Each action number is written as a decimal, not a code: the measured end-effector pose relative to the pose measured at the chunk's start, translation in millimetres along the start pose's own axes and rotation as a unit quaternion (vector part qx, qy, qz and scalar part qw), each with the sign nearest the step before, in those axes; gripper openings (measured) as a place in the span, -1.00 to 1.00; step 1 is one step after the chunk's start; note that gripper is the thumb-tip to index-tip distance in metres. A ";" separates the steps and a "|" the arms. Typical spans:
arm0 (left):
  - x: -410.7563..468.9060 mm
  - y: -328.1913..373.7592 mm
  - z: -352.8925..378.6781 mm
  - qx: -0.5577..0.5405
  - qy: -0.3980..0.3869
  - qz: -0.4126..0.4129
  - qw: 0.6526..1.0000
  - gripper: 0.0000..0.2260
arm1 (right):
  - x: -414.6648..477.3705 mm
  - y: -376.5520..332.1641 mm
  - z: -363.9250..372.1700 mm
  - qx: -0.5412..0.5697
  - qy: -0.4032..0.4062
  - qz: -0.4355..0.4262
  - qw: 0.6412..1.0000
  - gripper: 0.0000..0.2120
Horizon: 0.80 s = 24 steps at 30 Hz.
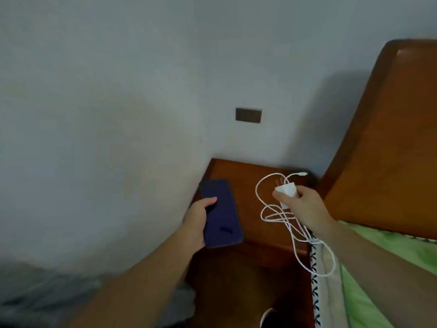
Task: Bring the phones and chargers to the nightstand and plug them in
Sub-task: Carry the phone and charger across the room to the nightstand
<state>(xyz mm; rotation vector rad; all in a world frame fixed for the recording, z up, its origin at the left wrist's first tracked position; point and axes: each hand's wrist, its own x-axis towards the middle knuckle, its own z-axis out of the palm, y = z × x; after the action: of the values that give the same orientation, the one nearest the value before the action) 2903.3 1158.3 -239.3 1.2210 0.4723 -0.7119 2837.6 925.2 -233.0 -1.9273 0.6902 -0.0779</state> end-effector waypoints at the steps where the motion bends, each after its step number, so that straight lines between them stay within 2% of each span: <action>1: 17.4 2.4 3.2 0.002 0.008 -0.008 1.000 -0.80 | 21.5 6.2 2.4 -0.009 -0.012 0.007 1.000 -0.67; 4: 64.2 8.4 13.1 0.010 0.013 -0.020 1.000 -0.78 | 76.9 21.5 11.6 -0.062 -0.024 0.011 0.998 -0.60; 9: 146.0 5.0 26.3 0.001 0.018 -0.050 0.999 -0.77 | 143.4 57.8 37.3 -0.250 -0.037 -0.016 0.967 -0.49; 13: 209.6 -4.7 30.3 -0.004 0.022 -0.085 0.996 -0.76 | 181.8 99.6 57.4 -0.341 0.008 -0.040 0.939 -0.43; 16: 247.0 -13.3 21.0 -0.023 0.020 -0.113 0.993 -0.76 | 204.5 133.2 75.3 -0.358 0.034 -0.022 0.933 -0.40; 19: 272.0 -24.4 2.8 -0.021 0.018 -0.137 0.990 -0.76 | 219.4 160.2 91.8 -0.324 -0.011 0.020 0.946 -0.42; 21: 283.6 -29.6 -6.4 -0.012 0.026 -0.146 0.989 -0.68 | 224.4 174.8 100.1 -0.285 -0.032 0.025 0.958 -0.45; 24: 300.8 -37.8 -5.7 0.006 0.017 -0.132 0.991 -0.62 | 230.3 192.9 110.0 -0.281 -0.061 0.030 0.957 -0.45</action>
<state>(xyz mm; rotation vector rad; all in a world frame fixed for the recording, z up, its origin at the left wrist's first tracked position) 3086.4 1085.8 -469.9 1.1950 0.6661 -0.9208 2985.1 844.0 -505.0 -2.4250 0.7403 0.3051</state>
